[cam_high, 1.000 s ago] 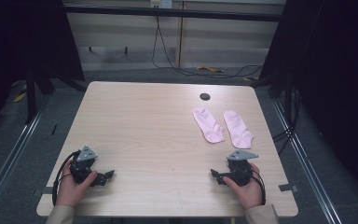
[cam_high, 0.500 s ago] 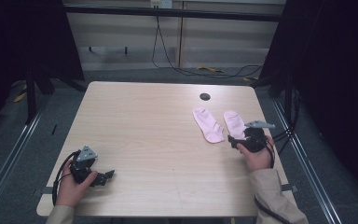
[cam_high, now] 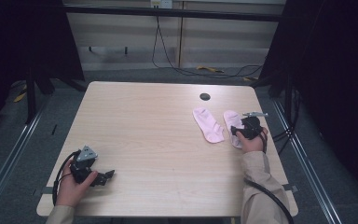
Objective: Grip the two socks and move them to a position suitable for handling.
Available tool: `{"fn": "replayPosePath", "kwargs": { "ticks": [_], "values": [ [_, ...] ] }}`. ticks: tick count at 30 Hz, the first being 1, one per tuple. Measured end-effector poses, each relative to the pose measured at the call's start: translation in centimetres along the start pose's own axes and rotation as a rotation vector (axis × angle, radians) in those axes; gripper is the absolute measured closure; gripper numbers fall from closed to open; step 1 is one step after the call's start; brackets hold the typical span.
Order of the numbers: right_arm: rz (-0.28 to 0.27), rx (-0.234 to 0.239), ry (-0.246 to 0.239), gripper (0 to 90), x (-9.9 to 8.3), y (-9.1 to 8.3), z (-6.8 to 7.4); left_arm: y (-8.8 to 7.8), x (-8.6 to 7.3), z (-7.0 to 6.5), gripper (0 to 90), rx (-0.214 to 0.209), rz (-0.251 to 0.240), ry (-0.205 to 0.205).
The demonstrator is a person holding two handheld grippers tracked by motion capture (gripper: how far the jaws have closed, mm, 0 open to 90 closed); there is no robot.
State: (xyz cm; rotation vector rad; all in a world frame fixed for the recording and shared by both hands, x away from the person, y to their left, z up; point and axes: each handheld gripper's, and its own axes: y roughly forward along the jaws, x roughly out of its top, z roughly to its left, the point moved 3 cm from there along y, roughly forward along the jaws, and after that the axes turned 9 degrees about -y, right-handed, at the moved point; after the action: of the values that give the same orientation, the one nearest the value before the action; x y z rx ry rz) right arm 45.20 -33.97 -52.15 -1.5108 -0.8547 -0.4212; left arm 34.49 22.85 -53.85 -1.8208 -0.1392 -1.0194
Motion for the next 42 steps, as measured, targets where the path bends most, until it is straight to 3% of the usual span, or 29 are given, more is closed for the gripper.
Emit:
{"fn": "replayPosePath", "kwargs": {
  "ticks": [3,6,9,17,18,19,24,26,28,29,33,39,40,41,42],
  "values": [
    [0.008,0.01,-0.011,72.5,0.2,-0.3,0.3,0.0,0.0,0.0,0.0,0.0,0.0,0.0],
    [0.02,0.015,-0.03,83.8,0.5,-0.6,0.5,0.0,0.0,0.0,0.0,-0.001,-0.001,-0.004],
    [-0.014,0.034,-0.013,85.5,0.5,-1.1,0.5,0.0,0.0,0.0,0.0,0.0,0.0,0.0],
    [-0.103,0.083,-0.051,85.9,1.7,-3.8,1.0,0.0,0.0,0.0,0.0,0.0,0.0,0.0],
    [-0.127,0.113,-0.061,85.9,2.1,-4.9,1.1,0.0,0.0,0.0,0.0,0.0,0.0,0.0],
    [-0.127,0.113,-0.061,85.9,2.1,-4.9,1.1,0.0,0.0,0.0,0.0,0.0,0.0,0.0],
    [-0.197,0.216,-0.138,85.7,3.2,-8.8,2.9,0.0,0.0,0.0,0.0,-0.001,-0.002,-0.004],
    [-0.221,0.263,-0.161,85.6,3.4,-9.9,4.0,0.0,0.0,0.0,0.0,-0.001,-0.002,-0.004],
    [-0.228,0.276,-0.173,85.6,3.4,-10.3,4.4,0.0,0.0,0.0,0.0,-0.001,-0.002,-0.004],
    [-0.248,0.331,-0.208,85.6,3.4,-11.4,6.0,0.0,0.0,0.0,0.0,-0.001,-0.003,-0.004],
    [-0.258,0.425,-0.283,85.6,2.9,-12.6,9.4,0.0,0.0,0.0,0.0,0.0,-0.001,-0.001],
    [-0.253,0.601,-0.398,85.3,1.6,-13.7,15.9,0.0,0.0,0.0,0.0,-0.001,-0.003,-0.004],
    [-0.253,0.601,-0.398,85.3,1.6,-13.7,15.9,0.0,0.0,0.0,0.0,-0.001,-0.003,-0.004],
    [-0.255,0.665,-0.42,83.8,1.0,-14.0,17.8,0.0,0.0,0.0,0.0,-0.001,-0.002,-0.004],
    [-0.253,0.69,-0.433,80.7,0.6,-14.1,18.7,0.0,0.0,0.0,0.0,0.0,-0.003,-0.005]
  ]
}}
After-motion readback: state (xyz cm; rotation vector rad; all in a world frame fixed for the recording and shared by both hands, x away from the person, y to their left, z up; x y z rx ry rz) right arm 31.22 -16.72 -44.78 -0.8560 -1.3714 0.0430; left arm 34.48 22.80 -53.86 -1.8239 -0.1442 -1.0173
